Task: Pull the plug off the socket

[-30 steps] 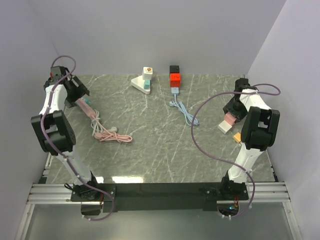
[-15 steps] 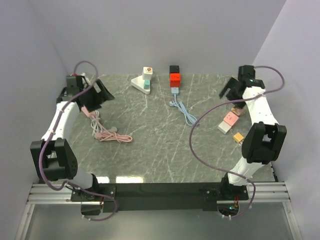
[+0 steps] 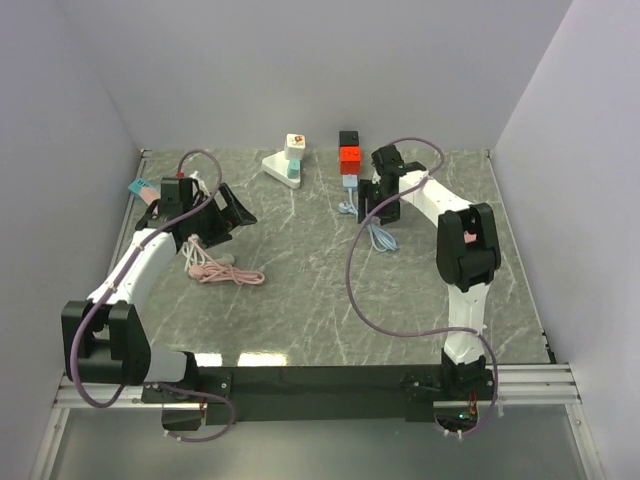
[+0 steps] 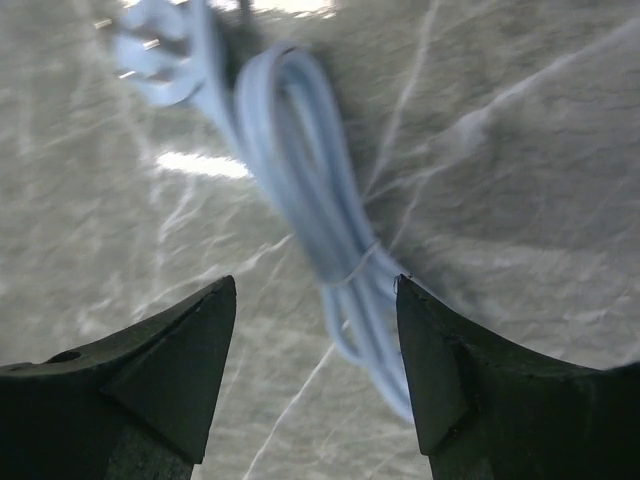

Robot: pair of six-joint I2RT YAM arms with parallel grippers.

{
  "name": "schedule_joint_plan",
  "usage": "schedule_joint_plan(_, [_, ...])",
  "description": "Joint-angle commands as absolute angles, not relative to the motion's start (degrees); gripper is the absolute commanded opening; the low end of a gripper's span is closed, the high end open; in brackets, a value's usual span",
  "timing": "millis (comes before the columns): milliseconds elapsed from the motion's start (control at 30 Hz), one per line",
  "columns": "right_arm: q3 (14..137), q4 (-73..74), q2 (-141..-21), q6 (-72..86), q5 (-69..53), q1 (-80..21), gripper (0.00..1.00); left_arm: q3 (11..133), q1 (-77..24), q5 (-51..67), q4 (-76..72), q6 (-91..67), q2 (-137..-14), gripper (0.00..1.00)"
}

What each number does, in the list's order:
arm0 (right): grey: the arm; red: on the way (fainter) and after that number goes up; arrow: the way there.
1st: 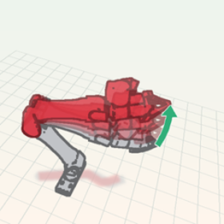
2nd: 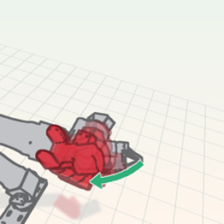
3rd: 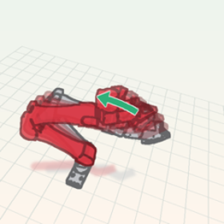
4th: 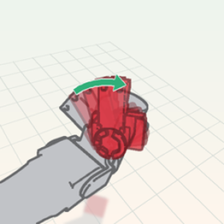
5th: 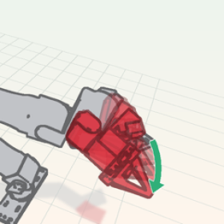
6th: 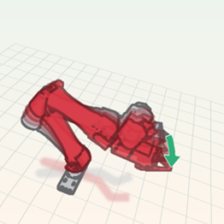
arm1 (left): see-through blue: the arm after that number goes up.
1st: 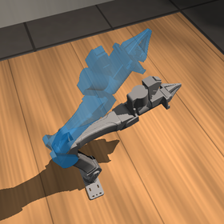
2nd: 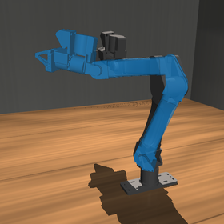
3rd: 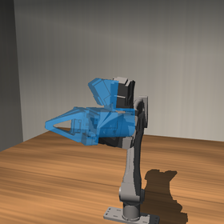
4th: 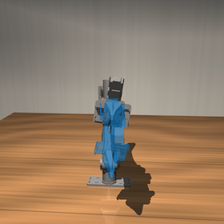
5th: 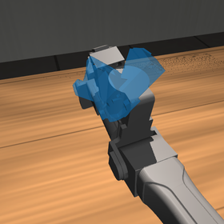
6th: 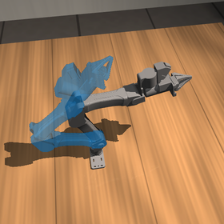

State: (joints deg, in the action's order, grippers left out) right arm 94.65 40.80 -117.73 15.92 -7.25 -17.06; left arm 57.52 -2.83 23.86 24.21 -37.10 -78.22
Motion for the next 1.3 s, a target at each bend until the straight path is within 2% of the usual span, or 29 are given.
schedule_joint_plan(0, [98.61,36.92,-117.68,16.44,-0.54,-17.66,0.72,55.73,-3.78,22.85,22.15,-38.06,-74.36,0.99])
schedule_joint_plan(133, [100.71,37.34,-121.44,13.63,1.77,-18.63,0.71,53.79,-3.78,21.80,22.94,-37.62,-72.78,0.99])
schedule_joint_plan(233, [102.74,39.46,-125.23,13.01,0.18,-18.63,0.63,52.65,-3.78,21.27,23.20,-37.35,-72.16,0.99])
schedule_joint_plan(467, [98.62,37.35,-125.59,14.50,-2.90,-18.98,0.53,52.29,-3.78,22.06,22.76,-37.27,-73.03,0.99])
schedule_joint_plan(533, [98.70,37.79,-125.86,14.94,-2.72,-19.07,0.43,52.73,-3.78,22.06,23.20,-37.09,-73.39,0.99])
schedule_joint_plan(567, [98.70,38.23,-125.86,15.29,-3.07,-19.07,0.27,52.91,-3.78,21.97,23.29,-36.92,-73.48,0.99])
schedule_joint_plan(633, [97.13,38.32,-124.63,15.64,-4.39,-19.25,0.06,52.74,-3.78,21.97,23.29,-36.91,-73.04,0.99])
schedule_joint_plan(667, [95.99,38.06,-123.58,16.34,-4.74,-19.51,0.00,52.47,-3.78,22.06,23.29,-37.09,-72.60,0.99])
schedule_joint_plan(900, [76.58,37.79,-105.16,22.14,-10.80,-28.20,0.00,48.35,-3.87,24.08,19.87,-38.32,-71.54,0.99])
schedule_joint_plan(1133, [51.37,34.99,-90.54,32.84,-16.69,-51.36,0.00,45.53,-3.87,25.84,16.88,-37.71,-73.56,0.99])
schedule_joint_plan(1200, [49.40,35.50,-88.60,34.62,-17.49,-57.45,0.00,44.83,-3.87,26.10,16.61,-37.18,-74.09,0.99])
schedule_joint_plan(1267, [49.13,36.82,-87.55,37.61,-15.31,-63.44,0.17,44.04,-3.87,26.10,16.44,-36.83,-74.53,0.99])
